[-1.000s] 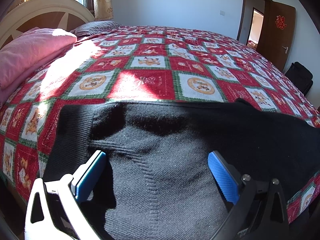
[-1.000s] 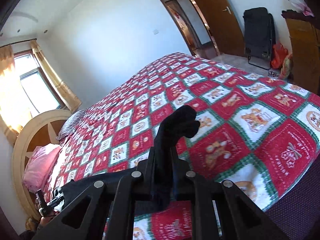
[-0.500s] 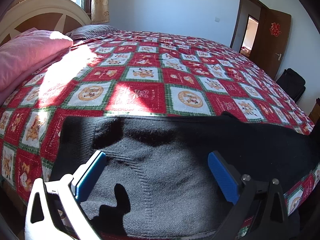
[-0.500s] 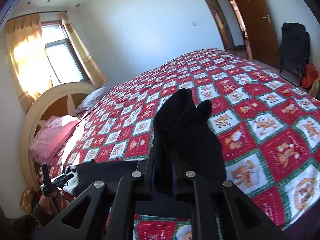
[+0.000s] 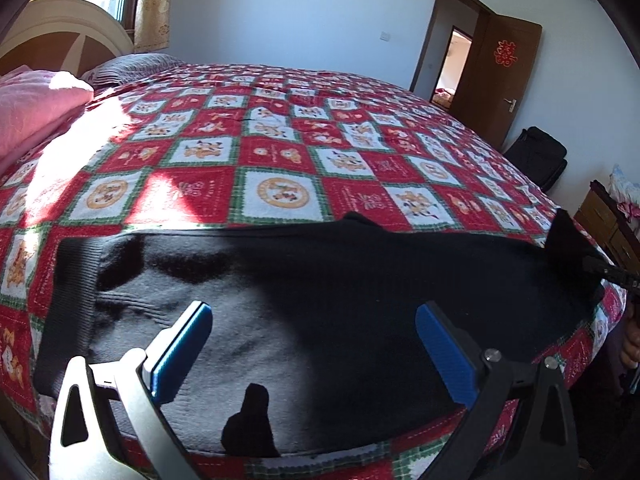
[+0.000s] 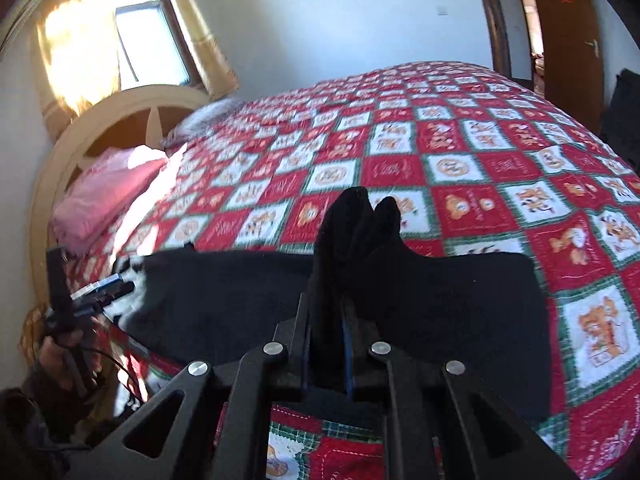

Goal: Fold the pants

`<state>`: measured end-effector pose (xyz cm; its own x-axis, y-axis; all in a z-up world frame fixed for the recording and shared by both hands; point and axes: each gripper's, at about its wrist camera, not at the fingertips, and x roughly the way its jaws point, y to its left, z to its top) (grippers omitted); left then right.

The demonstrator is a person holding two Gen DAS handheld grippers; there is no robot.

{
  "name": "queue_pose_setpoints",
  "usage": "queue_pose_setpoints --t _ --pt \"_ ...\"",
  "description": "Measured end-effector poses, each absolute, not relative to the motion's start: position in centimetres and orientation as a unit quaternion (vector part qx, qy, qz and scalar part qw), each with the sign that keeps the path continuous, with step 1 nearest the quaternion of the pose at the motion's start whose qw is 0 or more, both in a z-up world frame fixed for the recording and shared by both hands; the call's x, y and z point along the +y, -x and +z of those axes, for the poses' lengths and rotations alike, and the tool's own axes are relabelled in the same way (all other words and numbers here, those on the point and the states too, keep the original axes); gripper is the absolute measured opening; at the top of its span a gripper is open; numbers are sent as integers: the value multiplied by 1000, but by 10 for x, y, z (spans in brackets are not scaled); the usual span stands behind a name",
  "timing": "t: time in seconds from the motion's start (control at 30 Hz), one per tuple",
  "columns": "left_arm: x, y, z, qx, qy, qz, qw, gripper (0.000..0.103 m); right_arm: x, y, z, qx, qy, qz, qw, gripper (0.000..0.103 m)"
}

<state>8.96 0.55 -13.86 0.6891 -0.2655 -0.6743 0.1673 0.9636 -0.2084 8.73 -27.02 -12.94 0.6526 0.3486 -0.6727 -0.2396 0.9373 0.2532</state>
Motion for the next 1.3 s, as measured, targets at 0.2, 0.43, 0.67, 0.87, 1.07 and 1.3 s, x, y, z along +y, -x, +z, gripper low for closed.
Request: queue_pose_setpoints --t 0.2,0.43,0.67,0.87,1.07,1.3 --pt "-28 -89 -144 388 61 -165 905 103 -255 -105 -165 428 -66 176 884 13" --pt "-67 -98 -143 400 56 -214 889 103 -256 -98 -157 440 -97 272 850 49" --pt "-126 -108 -128 397 37 -276 874 103 -317 -93 -140 401 -155 218 876 49" --pt "-188 -123 -128 415 16 -316 853 87 -376 -94 -154 375 -228 132 889 49" --pt "-225 -132 -136 441 17 -336 832 57 -401 -85 -146 315 -259 85 909 49" --pt "-244 -134 -142 451 21 -338 826 29 -410 -80 -148 289 -272 45 917 49"
